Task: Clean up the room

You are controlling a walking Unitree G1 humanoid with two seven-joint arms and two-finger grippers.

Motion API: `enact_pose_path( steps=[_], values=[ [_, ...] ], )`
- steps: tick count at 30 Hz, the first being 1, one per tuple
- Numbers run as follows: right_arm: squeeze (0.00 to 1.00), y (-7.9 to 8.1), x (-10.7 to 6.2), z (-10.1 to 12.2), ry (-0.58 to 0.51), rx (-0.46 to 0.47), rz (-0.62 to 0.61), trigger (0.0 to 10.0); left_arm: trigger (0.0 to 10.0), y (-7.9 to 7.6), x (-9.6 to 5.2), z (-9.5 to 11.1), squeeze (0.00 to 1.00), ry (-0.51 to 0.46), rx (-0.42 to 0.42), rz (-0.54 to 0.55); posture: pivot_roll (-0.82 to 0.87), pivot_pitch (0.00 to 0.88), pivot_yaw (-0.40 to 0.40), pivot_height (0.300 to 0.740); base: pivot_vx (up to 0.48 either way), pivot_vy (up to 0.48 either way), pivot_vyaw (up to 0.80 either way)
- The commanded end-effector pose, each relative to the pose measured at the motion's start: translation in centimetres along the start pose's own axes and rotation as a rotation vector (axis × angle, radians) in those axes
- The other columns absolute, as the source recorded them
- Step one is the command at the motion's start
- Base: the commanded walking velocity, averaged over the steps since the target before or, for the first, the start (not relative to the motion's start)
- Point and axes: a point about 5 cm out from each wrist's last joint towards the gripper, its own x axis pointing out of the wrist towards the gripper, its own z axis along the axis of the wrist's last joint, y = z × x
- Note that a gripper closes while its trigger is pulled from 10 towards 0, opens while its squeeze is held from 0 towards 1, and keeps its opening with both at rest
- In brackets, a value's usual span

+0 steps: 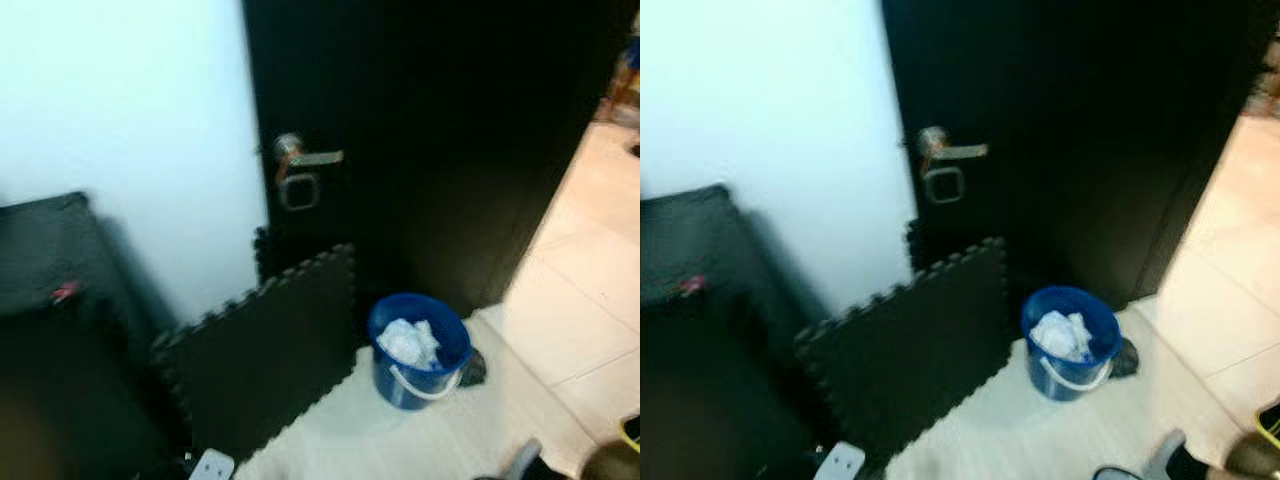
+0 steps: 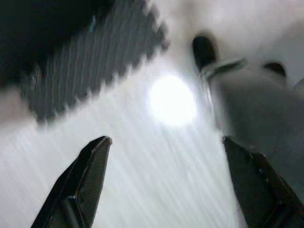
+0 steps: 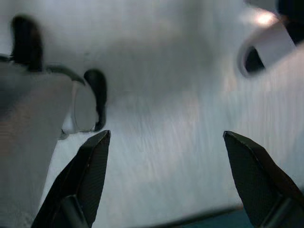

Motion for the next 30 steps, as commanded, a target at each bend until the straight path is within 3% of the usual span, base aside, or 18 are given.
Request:
enact_pose_path(
  steps=[1,5,12,30],
  values=[
    [0.0,-0.1,0.0,0.1,-0.008,-0.033,-0.012,10.0,10.0,-0.3,-0.1,-0.7,0.0,0.03,0.001,-0.012,-0.05,0.0,0.01,0.74,-0.371,0.0,0.76],
    [0.0,-0.3,0.0,0.3,-0.016,-0.054,-0.036,10.0,10.0,-0.5,0.0,-0.7,0.0,0.03,-0.001,-0.014,-0.05,0.0,0.01,0.74,-0.368,0.0,0.38],
    [0.0,-0.3,0.0,0.1,0.007,-0.063,-0.035,10.0,10.0,-1.1,0.0,-0.9,0.0,0.034,-0.016,-0.023,-0.05,0.0,0.001,0.74,-0.094,0.0,-0.79],
    [0.0,0.5,0.0,-1.0,0.064,-0.091,-0.018,10.0,10.0,-0.6,0.0,-0.1,0.0,0.011,0.034,-0.02,-0.05,0.0,0.0,0.74,0.0,0.0,-0.76]
  ],
)
